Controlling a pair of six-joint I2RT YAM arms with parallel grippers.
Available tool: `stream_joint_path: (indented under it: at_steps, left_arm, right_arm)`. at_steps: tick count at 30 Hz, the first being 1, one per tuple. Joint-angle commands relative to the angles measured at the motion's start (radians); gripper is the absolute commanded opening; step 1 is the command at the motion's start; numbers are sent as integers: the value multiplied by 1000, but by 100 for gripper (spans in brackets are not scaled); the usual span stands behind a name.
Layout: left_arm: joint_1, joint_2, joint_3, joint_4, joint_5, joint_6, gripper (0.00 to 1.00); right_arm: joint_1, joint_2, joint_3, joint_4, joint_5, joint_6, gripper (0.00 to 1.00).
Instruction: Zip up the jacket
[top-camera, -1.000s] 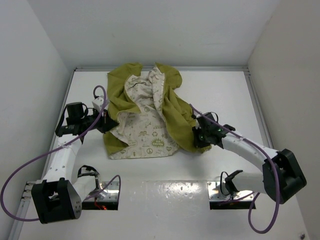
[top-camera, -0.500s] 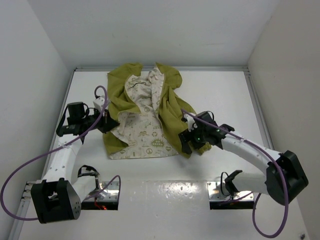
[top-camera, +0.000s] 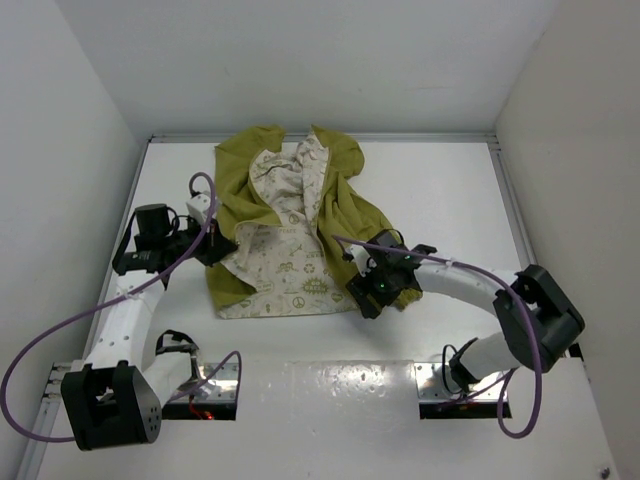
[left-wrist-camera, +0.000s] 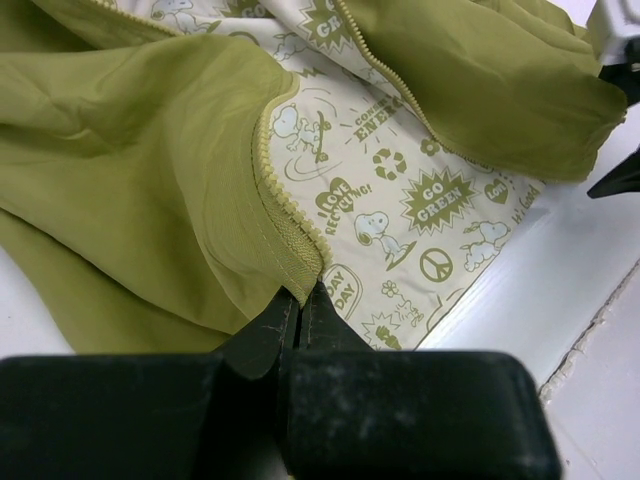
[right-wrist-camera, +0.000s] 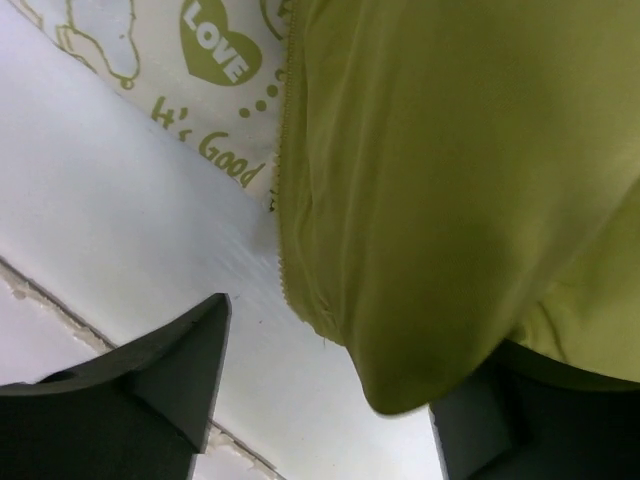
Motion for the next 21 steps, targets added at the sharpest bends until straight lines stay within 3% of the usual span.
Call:
stream_joint_path:
  at_steps: [1, 7, 12, 16, 18, 21]
  left_arm:
    - [-9, -24, 0, 24, 3, -1, 0]
    - [-9, -24, 0, 15, 3, 9, 0]
    - [-9, -24, -9, 15, 3, 18, 0]
    - [-9, -24, -19, 15, 3, 27, 0]
    - [-9, -24, -19, 15, 3, 27, 0]
    - [-9, -24, -19, 15, 3, 27, 0]
  right_arm:
    - [-5, 25, 35, 15, 8, -22, 71]
    - [-5, 47, 44, 6, -32, -52, 44]
    - [-9, 56, 45, -2, -43, -61, 32]
    - [-4, 82, 51, -22, -69, -61, 31]
    - [7, 88, 51, -27, -75, -58, 24]
    - [14, 90, 48, -27, -84, -61, 5]
